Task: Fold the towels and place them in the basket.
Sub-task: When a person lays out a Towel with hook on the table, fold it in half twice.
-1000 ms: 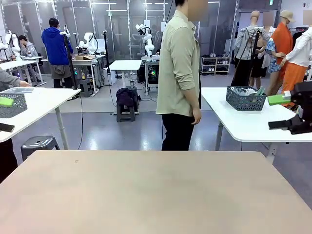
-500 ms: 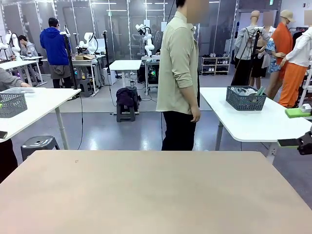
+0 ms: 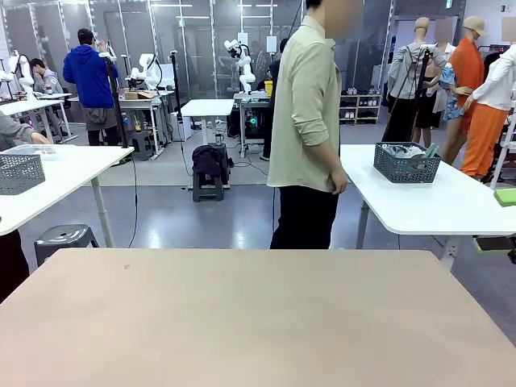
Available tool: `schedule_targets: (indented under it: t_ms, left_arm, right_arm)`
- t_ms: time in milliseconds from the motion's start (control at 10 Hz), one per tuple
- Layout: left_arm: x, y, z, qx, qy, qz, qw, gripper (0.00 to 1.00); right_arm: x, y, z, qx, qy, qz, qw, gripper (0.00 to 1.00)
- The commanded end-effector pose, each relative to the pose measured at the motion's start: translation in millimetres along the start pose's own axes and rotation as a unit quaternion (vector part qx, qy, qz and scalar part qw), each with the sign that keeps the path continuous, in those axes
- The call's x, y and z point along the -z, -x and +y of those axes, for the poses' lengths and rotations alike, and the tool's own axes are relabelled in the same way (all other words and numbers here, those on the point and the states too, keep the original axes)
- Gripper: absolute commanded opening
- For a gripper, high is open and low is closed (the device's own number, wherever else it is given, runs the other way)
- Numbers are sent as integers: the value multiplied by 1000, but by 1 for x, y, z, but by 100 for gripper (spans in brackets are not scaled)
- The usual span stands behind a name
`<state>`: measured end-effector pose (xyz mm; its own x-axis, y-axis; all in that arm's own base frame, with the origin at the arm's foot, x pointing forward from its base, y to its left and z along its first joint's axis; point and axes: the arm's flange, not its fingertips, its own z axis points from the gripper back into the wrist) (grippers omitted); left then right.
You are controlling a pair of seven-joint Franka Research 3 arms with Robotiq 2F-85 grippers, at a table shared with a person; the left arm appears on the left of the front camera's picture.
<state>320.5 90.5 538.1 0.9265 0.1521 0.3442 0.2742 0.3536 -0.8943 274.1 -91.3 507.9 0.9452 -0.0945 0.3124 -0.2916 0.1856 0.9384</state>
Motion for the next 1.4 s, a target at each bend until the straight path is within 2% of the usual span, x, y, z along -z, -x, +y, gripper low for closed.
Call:
schedule_targets:
  t_ms: [0, 400, 600, 900, 1100, 1300]
  left_arm:
    - [2, 0, -1, 2, 13, 1, 1000, 100]
    - [2, 0, 0, 0, -2, 3, 1000, 100]
    - [-17, -17, 7, -6, -4, -5, 1000, 100]
    - [-37, -34, 17, -4, 14, -24, 1000, 100]
    - [-52, -45, 19, -8, 33, -15, 999, 100]
    - [-68, -51, 22, -18, 67, 21, 997, 100]
  right_arm:
    - [1, -3, 3, 9, -9, -2, 1000, 100]
    - [0, 1, -2, 8, -1, 0, 1000, 100]
    - [-14, -9, -5, 36, 23, -19, 999, 100]
    - [-44, -17, -4, 44, 33, -34, 998, 100]
    - [-64, -22, -1, 48, 28, -35, 998, 100]
    - [-81, -22, -1, 52, 18, -36, 998, 100]
